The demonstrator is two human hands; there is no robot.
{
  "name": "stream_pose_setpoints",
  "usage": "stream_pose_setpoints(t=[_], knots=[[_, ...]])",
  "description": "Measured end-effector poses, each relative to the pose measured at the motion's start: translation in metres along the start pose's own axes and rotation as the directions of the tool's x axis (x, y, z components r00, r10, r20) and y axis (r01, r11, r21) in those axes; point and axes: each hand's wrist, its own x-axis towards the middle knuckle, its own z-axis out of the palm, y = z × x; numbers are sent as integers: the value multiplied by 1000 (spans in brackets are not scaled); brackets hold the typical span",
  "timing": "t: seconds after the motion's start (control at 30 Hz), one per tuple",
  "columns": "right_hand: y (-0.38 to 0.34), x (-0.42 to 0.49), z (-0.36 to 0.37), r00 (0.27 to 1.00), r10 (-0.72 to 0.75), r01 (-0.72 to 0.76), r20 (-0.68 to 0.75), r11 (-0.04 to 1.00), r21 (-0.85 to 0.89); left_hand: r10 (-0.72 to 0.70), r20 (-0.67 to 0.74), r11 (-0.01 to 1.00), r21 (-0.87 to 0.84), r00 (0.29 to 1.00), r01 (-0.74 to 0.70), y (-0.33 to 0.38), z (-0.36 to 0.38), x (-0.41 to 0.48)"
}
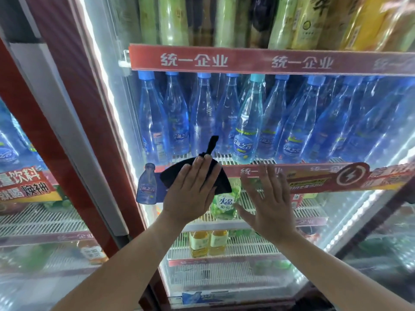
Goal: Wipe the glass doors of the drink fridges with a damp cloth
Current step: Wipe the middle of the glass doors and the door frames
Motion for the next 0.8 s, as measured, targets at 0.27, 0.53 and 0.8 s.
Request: stream_pose_setpoints(t=[0.27,0.53,0.8], knots=[[-1,1,-17,998,2,-1,68,1000,-7,304,177,952,-17,936,-306,6,1,-37],[20,-2,-50,995,-50,47,82,998,33,287,232,949,66,930,-309,-5,-19,3],[60,-4,-62,997,82,-82,4,997,13,-100,-1,995,2,995,100,14,-19,115]])
